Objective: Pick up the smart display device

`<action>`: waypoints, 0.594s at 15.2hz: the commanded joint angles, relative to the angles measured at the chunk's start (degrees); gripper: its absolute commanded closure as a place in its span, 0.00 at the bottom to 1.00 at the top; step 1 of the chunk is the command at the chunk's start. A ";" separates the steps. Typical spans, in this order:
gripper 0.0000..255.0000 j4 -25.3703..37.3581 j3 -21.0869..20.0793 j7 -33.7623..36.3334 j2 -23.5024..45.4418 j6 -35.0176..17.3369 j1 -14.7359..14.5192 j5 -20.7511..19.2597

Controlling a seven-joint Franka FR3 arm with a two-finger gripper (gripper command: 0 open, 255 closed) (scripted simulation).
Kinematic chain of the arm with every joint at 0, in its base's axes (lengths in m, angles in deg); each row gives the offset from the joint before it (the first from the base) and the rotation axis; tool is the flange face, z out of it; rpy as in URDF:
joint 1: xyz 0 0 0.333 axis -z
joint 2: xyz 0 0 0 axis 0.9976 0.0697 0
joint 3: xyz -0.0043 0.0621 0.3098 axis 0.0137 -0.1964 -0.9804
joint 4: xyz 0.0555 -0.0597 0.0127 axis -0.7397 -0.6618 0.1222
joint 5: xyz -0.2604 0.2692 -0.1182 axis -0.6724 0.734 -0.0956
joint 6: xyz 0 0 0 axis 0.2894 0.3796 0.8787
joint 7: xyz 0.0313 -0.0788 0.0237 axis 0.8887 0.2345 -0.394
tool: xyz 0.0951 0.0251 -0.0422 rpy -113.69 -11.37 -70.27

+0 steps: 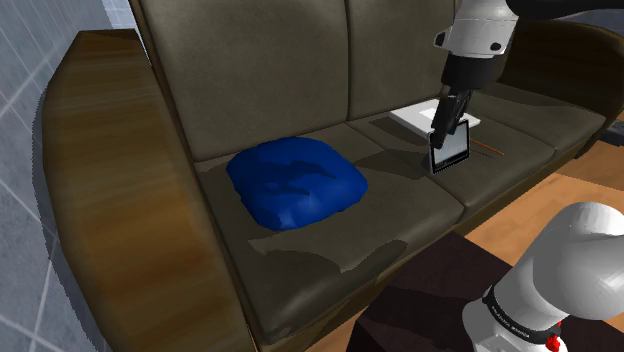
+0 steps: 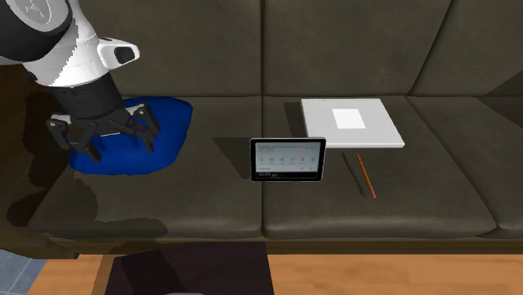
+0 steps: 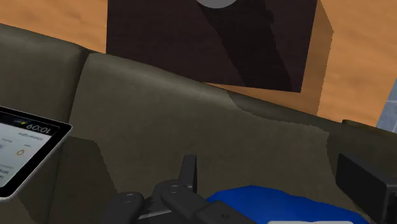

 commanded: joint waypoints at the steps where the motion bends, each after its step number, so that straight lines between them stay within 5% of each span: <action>1: 0.00 0.00 0.00 0.00 0.00 0.00 0.00 0.00; 9: 0.00 0.83 16.20 -30.27 3.17 2.68 -3.85 -9.33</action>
